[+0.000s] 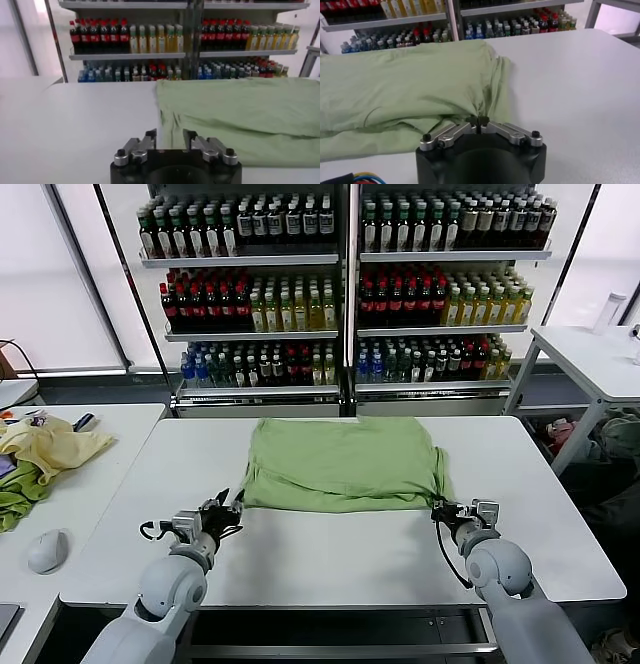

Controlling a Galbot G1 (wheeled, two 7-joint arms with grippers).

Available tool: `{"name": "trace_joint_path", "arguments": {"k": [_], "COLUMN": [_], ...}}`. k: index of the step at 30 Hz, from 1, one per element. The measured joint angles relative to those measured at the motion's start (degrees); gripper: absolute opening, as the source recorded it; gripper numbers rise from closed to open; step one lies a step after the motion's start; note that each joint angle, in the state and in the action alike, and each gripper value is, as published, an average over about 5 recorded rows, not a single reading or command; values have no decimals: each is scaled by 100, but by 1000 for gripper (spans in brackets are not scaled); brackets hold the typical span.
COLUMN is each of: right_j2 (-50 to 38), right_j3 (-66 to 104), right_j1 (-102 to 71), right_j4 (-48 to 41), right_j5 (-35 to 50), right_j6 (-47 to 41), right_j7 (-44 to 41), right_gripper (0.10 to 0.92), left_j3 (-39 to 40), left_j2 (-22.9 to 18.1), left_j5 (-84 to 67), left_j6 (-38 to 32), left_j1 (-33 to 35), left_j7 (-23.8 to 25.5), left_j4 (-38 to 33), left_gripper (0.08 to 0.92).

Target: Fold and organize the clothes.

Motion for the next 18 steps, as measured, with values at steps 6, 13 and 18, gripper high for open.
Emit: {"name": "trace_joint_path", "arguments": {"k": [6, 13, 18], "right_j2": [-23, -44, -52], "right_j3": [5, -6, -24], "right_j1": [18, 47, 65], "right_j4": [-5, -19, -21], "right_j5": [3, 5, 5], "right_j6": [0, 0, 2], "right_j7": [-13, -27, -39], "right_gripper": [113, 113, 113], "left_j3": [173, 308, 326], "left_j2": [-128, -186, -211], "left_j5": [153, 230, 182], "left_j6": [73, 185, 211], "left_j1": [-198, -315, -423], "left_j7": [-121, -181, -213], "left_j4": [287, 503, 641], "left_gripper": [684, 779, 649]}}
